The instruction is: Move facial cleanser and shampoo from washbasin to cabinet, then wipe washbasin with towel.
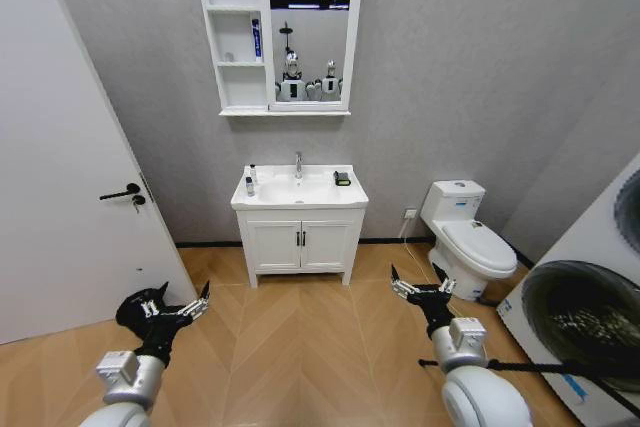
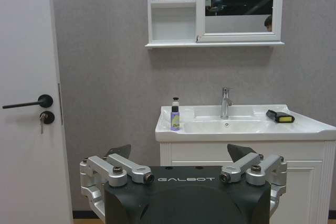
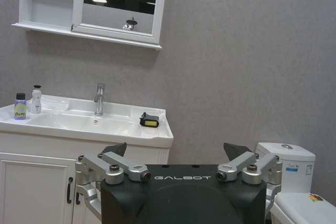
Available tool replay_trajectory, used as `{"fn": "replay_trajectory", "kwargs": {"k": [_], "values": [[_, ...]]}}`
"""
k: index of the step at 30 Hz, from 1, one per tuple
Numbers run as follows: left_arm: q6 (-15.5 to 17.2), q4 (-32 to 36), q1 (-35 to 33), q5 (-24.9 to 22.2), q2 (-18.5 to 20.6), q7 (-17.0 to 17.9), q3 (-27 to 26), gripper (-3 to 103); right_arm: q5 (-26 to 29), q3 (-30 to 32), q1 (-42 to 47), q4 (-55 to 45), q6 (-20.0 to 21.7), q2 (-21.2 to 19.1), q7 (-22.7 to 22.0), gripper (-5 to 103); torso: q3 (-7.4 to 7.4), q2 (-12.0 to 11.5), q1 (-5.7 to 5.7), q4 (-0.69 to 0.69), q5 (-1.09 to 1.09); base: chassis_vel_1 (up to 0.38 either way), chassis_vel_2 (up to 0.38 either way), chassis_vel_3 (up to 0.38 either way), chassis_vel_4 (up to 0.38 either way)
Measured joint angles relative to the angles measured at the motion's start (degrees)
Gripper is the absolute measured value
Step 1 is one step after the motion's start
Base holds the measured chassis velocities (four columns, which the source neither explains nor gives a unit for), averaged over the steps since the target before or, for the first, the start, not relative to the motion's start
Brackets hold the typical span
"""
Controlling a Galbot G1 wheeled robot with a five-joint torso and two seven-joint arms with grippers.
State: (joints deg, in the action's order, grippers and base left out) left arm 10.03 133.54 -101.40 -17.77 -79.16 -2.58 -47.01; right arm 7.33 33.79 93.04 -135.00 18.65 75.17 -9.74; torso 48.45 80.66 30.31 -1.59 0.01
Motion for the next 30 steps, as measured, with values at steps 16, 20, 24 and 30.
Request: {"fn": "replay_trajectory", "kwargs": {"k": [16,20,24,30], "values": [[-0.46,-0.42,0.31,3.51,-2.81,0.03,1.77,100,0.56,-0.28,0.09,0.52,-0.35,-1.0,0.29,100,0.0,0.0,0.0,0.0,0.0,0.0,0.0,0.0,0.0],[-0.72,-0.42,-0.07,3.56,-2.94,-0.07,1.63,100,0.56,-0.27,0.21,0.7,-0.57,-1.14,0.32,100,-0.01,0.01,-0.04,0.01,0.0,-0.055,0.046,0.062,-0.067],[-0.87,-0.7,-0.07,3.59,-2.88,-0.16,1.53,100,0.52,-0.17,0.46,0.7,-0.61,-1.07,0.4,100,-0.01,0.01,-0.02,0.0,0.0,-0.114,0.096,0.148,-0.137],[-0.95,-0.91,-0.02,3.3,-2.79,-0.18,1.49,100,0.39,-0.05,0.62,0.45,-0.62,-0.73,0.5,100,0.0,-0.01,0.02,0.01,-0.02,-0.195,0.19,0.199,-0.182]]}}
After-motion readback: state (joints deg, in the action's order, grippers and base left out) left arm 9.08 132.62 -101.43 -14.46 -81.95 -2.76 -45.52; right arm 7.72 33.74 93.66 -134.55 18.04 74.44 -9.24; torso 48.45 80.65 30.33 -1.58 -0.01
